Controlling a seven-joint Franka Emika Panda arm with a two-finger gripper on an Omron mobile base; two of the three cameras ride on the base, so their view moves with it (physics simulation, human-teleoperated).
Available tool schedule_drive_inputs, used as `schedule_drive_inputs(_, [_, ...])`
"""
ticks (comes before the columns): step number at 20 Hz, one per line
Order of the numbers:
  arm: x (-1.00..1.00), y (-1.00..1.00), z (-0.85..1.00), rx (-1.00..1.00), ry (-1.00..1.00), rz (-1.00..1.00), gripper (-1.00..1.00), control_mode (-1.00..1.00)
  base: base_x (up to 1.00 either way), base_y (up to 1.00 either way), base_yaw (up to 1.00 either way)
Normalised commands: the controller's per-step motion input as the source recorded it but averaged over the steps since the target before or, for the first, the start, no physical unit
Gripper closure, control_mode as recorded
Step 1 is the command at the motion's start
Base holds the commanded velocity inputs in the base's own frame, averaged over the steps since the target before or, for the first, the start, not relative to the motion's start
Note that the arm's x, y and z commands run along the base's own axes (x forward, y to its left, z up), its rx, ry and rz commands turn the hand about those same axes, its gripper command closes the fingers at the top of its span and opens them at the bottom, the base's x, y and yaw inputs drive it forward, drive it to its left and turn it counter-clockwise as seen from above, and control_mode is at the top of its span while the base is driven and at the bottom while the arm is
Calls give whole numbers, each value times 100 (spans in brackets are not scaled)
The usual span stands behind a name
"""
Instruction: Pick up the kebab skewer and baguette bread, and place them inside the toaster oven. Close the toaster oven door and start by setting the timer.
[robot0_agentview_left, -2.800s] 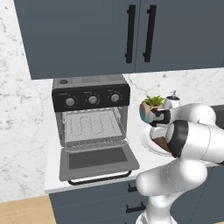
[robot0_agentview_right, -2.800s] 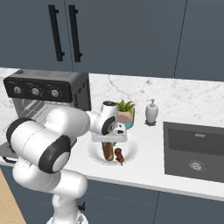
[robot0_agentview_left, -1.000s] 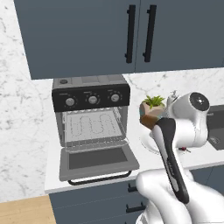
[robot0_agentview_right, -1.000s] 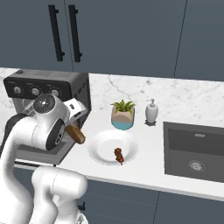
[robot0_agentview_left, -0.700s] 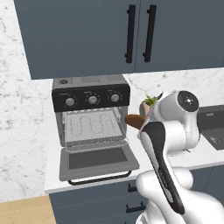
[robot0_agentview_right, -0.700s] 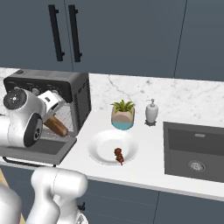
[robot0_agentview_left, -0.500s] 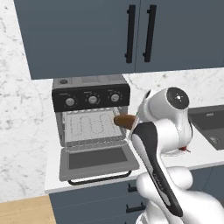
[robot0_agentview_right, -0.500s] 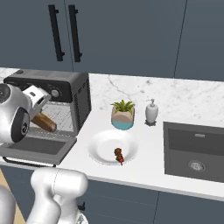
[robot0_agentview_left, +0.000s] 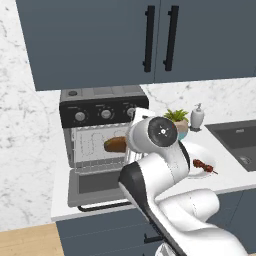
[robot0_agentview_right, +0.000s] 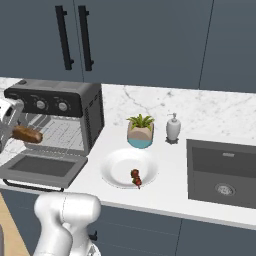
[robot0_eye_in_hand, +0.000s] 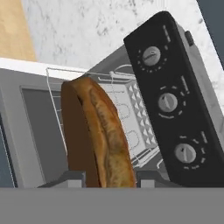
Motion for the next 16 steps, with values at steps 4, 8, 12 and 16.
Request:
schedule_drive_inputs(4, [7,11,-23,-5,-4,6,100,-100,0,0,0])
schedule_drive_inputs(8, [43,0,-22,0,0,0,100,-100,0,0,0])
schedule_drive_inputs(12, [46,0,-28,0,0,0,100,-100,0,0,0])
schedule_drive_inputs(16, [39,9,-32,0,4,0,100,-100,0,0,0])
